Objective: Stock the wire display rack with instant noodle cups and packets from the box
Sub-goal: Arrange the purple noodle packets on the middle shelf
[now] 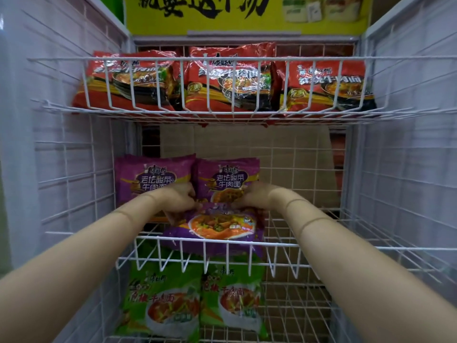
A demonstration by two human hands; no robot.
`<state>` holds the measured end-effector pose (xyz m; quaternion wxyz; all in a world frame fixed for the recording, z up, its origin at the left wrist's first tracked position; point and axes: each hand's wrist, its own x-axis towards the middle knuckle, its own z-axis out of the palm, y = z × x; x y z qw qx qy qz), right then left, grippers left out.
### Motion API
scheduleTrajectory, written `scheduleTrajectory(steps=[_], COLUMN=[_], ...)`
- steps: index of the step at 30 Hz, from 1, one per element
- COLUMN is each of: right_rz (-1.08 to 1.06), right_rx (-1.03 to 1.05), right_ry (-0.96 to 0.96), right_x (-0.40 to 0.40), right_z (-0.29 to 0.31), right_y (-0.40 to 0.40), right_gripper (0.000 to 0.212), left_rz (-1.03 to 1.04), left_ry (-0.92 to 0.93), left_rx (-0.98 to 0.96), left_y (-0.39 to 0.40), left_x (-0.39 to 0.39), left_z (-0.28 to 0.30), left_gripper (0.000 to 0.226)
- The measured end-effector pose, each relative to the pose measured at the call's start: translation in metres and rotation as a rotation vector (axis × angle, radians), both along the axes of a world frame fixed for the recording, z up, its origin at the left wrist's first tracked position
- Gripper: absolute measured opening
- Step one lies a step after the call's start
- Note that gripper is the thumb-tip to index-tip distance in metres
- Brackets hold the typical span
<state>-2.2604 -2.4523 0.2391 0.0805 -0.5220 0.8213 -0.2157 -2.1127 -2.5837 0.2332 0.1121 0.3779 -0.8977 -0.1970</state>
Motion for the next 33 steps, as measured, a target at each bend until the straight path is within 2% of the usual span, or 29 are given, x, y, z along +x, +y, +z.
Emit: scheduleTrajectory(steps=[2, 5, 8, 11, 16, 19, 21, 23, 25, 27, 30, 33], right_rz=[-0.033, -0.081, -0.123, -0.147, -0.184, -0.221, -0.261, -0.259, -0.260, -0.267, -0.275, -0.293], right_rx=[-0.159, -0.394, -0.532, -0.575, -0.563, -0.622, -0.561, -0.418, -0.370, -0.429, -0.549, -0.664], right_ry=[0.005, -0.014, -0.038, -0.016, 0.033, -0.050, -0.120, -0.230, -0.363, -0.487, -0.621, -0.546], right_x=[-0.002, -0.005, -0.009, -0.012, -0.019, -0.022, -0.019, -0.015, -0.014, -0.016, -0.016, -0.019], right_z=[0.004, 0.009, 0.011, 0.010, 0.007, 0.008, 0.009, 0.008, 0.007, 0.008, 0.011, 0.010], right_y=[-0.002, -0.003, -0.001, 0.000, -0.003, -0.003, -0.001, 0.002, 0.002, 0.001, 0.004, 0.004], right_gripper=[0.034, 0.016, 0.015, 0.016, 0.020, 0.044, 0.056, 0.050, 0.044, 0.042, 0.034, 0.028], left_rz=[0.008, -0.008, -0.060, -0.106, -0.061, -0.059, -0.039, -0.019, -0.016, -0.028, -0.041, 0.003], left_ry=[0.127, 0.293, 0.414, 0.405, 0.398, 0.466, 0.484, 0.543, 0.627, 0.694, 0.801, 0.854], left_rx=[0.028, 0.045, 0.070, 0.018, -0.276, -0.392, -0.440, -0.391, -0.265, -0.087, 0.100, 0.138], left_y=[-0.001, 0.000, 0.002, 0.000, -0.006, -0.012, -0.016, -0.019, -0.020, -0.018, -0.017, -0.018], left_x=[0.000, -0.002, -0.005, -0.015, -0.029, -0.023, -0.017, -0.013, -0.011, -0.010, -0.007, -0.006], left_z=[0.003, 0.006, 0.013, 0.024, 0.014, 0.009, 0.008, 0.007, 0.009, 0.010, 0.011, 0.012], left_gripper=[0.040, 0.029, 0.032, 0.040, 0.045, 0.042, 0.036, 0.032, 0.027, 0.022, 0.027, 0.028])
